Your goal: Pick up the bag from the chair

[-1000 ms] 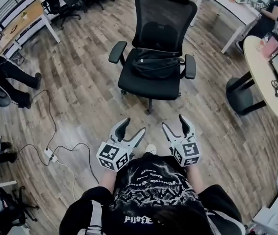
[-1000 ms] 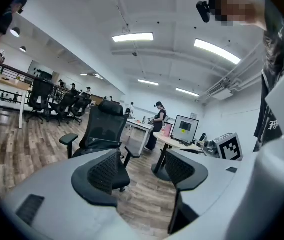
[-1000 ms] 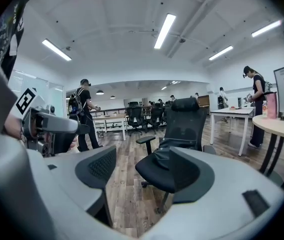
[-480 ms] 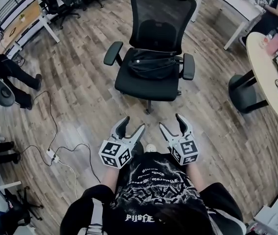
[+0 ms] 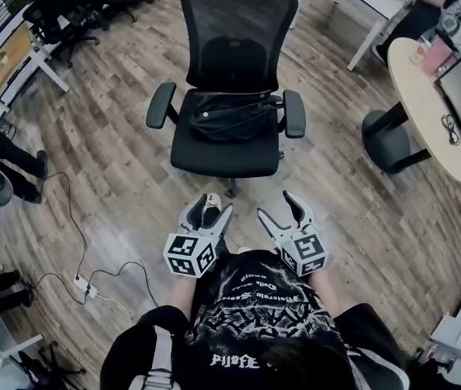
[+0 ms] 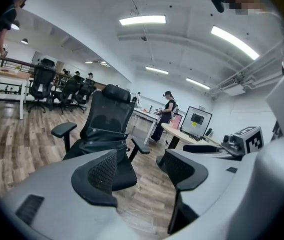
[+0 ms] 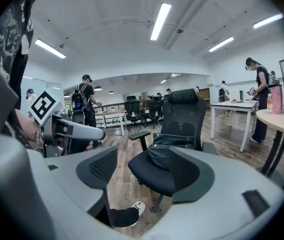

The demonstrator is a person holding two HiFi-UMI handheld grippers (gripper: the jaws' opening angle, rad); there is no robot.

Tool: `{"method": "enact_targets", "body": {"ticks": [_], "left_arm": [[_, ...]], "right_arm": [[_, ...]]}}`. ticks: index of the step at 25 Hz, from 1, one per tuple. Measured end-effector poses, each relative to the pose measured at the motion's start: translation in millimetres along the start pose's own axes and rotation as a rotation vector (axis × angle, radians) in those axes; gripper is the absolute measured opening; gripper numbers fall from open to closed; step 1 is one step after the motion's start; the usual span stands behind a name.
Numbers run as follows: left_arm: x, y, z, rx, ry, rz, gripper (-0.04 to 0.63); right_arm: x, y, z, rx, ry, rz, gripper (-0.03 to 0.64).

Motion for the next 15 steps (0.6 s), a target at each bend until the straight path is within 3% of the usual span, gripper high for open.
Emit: {"method": "enact_targets", "body": {"ticks": [6,15], "left_arm": [[-33.3,-70.1,21.8,0.152,-0.086,0.059,0.307],[-81.6,-143.8,102.0,0.226,-0.145,0.142,0.307]], "right_arm": [[-16.2,-58.7,-20.8,0.017,-0.017,0.034,0.33],[-46.5,-160.7,-52.3,0.084,-0.053,0.066,0.33]]}}
Point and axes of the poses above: the fingertips, and each gripper's own axes: y backward along the fingers, z to its left, x out of its underside, the point moved 3 cm from there along y, backward along the fingers, and after that the axes turned 5 degrees about -z, right-handed, at the moved point
